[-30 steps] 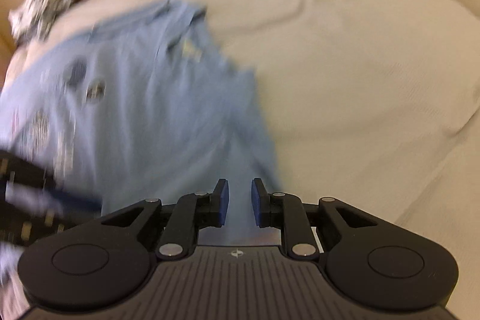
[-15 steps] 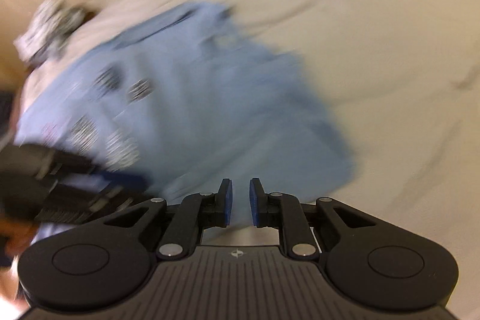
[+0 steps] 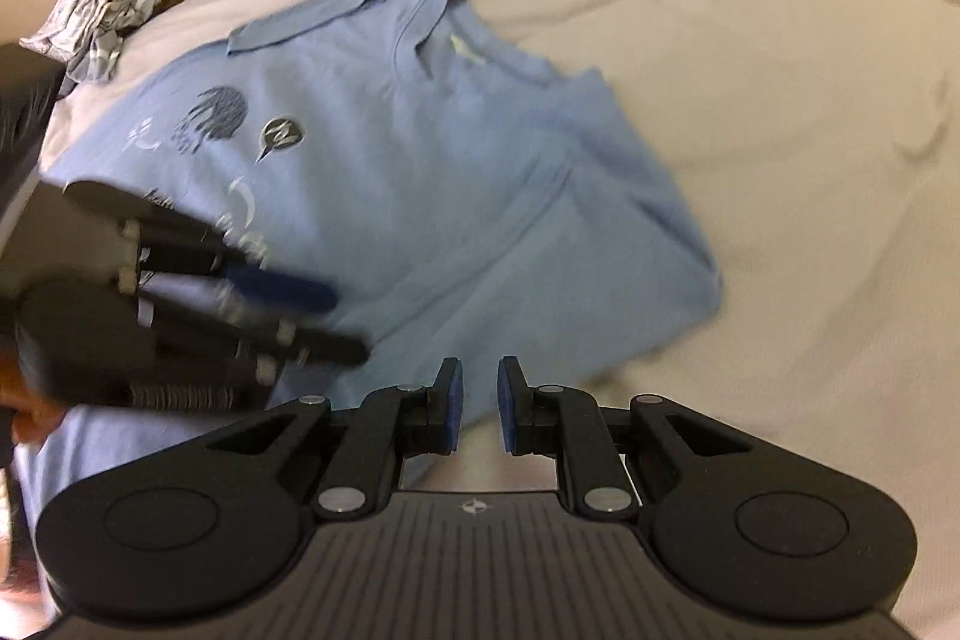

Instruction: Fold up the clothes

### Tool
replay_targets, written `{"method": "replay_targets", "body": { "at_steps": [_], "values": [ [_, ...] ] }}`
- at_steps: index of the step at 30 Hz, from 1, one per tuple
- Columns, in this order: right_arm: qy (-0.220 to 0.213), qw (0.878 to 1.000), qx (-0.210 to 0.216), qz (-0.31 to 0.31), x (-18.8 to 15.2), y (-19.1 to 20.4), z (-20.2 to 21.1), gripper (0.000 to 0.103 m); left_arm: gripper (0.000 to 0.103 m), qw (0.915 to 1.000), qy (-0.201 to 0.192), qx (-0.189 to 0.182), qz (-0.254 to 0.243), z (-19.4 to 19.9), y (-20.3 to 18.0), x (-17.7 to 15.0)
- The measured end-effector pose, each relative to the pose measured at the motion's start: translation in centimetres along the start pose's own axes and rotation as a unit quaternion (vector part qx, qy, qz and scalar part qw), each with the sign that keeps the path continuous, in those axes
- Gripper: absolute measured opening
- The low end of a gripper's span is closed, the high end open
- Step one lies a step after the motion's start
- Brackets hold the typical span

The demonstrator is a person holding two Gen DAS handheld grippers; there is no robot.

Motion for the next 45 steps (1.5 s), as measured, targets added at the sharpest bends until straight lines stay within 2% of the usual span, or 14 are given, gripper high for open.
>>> {"method": "replay_targets", "body": {
  "at_steps": [3,5,8,11,14,21,27,31,34,38,40,41,43,45],
  "values": [
    [0.012,0.999,-0.008,0.037,0.4,-0.5,-2.7,0.015,0.028,1.0000,-0.005,-0.001,0.007,0.8,0.4,-0.3],
    [0.030,0.998,-0.046,0.030,-0.2,-2.0,-3.5,0.015,0.028,0.9998,-0.008,0.000,0.020,1.5,1.0,-0.3],
    [0.038,0.996,-0.082,-0.019,-1.4,-4.2,-2.4,0.016,0.027,0.9992,-0.011,0.010,0.038,3.2,1.8,-0.5],
    [0.046,0.995,-0.085,-0.031,-2.4,-4.1,-0.3,0.018,0.028,0.9985,-0.011,0.024,0.049,5.3,2.4,-1.1],
    [0.045,0.996,-0.066,-0.038,-3.3,-2.2,2.0,0.029,0.028,0.9977,-0.005,0.042,0.054,8.1,3.5,-2.3],
    [0.024,0.998,-0.008,-0.053,-3.9,5.5,7.4,0.034,0.034,0.9949,0.002,0.088,0.048,15.6,7.7,-5.2],
    [0.008,0.999,0.013,-0.039,-3.5,11.6,10.3,0.040,0.041,0.9907,0.018,0.134,0.017,21.1,14.6,-7.0],
    [0.008,0.999,0.004,-0.051,-3.2,14.3,11.1,0.046,0.053,0.9894,0.025,0.142,-0.021,23.7,20.1,-7.2],
    [0.014,0.998,-0.020,-0.063,-2.8,16.1,10.7,0.048,0.063,0.9881,0.022,0.132,-0.075,24.7,24.4,-6.9],
    [0.034,0.993,-0.069,-0.091,-2.1,18.9,9.8,0.048,0.065,0.9815,0.028,0.113,-0.152,25.4,29.9,-6.6],
    [0.042,0.989,-0.089,-0.113,-1.7,20.7,9.9,0.049,0.071,0.9747,0.028,0.108,-0.194,26.0,32.2,-6.6],
    [0.046,0.986,-0.096,-0.124,-1.6,21.7,9.8,0.054,0.075,0.9702,0.025,0.105,-0.217,26.4,33.2,-6.7],
    [0.061,0.983,-0.104,-0.139,-1.2,24.1,9.3,0.058,0.080,0.9557,0.025,0.097,-0.277,26.6,34.2,-7.9],
    [0.076,0.981,-0.099,-0.146,-0.8,26.5,8.6,0.058,0.080,0.9367,0.026,0.088,-0.338,26.6,35.0,-9.2]
  ]
}}
Point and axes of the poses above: each gripper's, at about its wrist camera, not at the fingertips, and z roughly against the way its jaws point, y to its left, x to its top, the point moved 7 cm from there along -z, roughly the way its jaws point, and after that the axes turned 14 degrees about z, right-handed, at the moved point
